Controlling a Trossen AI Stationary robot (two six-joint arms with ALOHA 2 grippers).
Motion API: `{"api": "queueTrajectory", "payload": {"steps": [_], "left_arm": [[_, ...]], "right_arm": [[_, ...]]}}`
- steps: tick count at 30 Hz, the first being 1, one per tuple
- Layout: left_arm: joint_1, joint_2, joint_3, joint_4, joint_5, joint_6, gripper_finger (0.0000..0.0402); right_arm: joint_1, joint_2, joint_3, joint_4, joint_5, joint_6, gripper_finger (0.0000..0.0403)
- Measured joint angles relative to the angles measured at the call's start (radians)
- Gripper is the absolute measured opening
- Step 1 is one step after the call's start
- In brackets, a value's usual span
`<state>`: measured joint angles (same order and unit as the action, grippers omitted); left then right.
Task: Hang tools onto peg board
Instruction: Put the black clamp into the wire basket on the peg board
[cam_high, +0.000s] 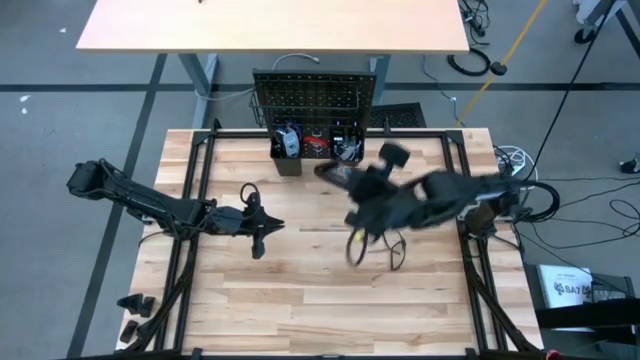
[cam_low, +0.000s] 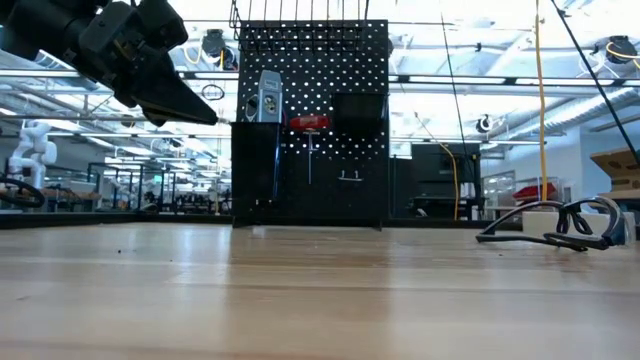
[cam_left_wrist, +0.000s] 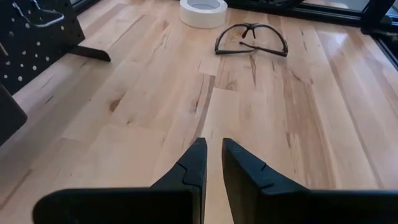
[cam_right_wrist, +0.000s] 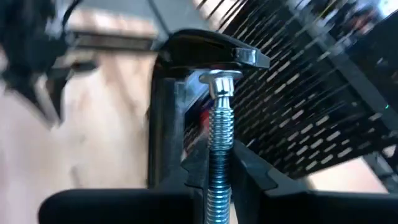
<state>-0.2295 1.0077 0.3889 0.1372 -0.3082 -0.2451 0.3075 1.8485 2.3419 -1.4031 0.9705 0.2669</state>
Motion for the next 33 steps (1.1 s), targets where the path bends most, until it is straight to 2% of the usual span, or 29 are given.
{"api": "queueTrajectory", "payload": {"steps": [4,8,16,22,27,33], "left_arm": [[0.000,0.000,0.000,0.003,-0.003,0.000,0.0042],[0.001,0.000,0.000,0.012,-0.006,0.045,0.0042],[0.057,0.000,0.000,0.082,-0.015,0.132,0.0042],[0.101,0.000,0.000,0.081,0.037,0.121,0.0042],[0.106,0.000,0.000,0.082,0.045,0.121,0.0042],[0.106,0.000,0.000,0.090,0.045,0.122,0.0042]], "right_arm": [[-0.083,-0.063,0.000,0.175,0.009,-0.285,0.0030],[-0.164,-0.111,0.000,0.424,-0.001,-0.602,0.0030],[-0.326,-0.117,-0.001,0.847,-0.078,-1.119,0.0030],[-0.440,-0.089,0.000,0.876,-0.206,-1.203,0.0030],[-0.479,-0.064,0.013,0.940,-0.224,-1.303,0.0030],[-0.482,-0.036,0.015,0.893,-0.215,-1.318,0.0030]]}}
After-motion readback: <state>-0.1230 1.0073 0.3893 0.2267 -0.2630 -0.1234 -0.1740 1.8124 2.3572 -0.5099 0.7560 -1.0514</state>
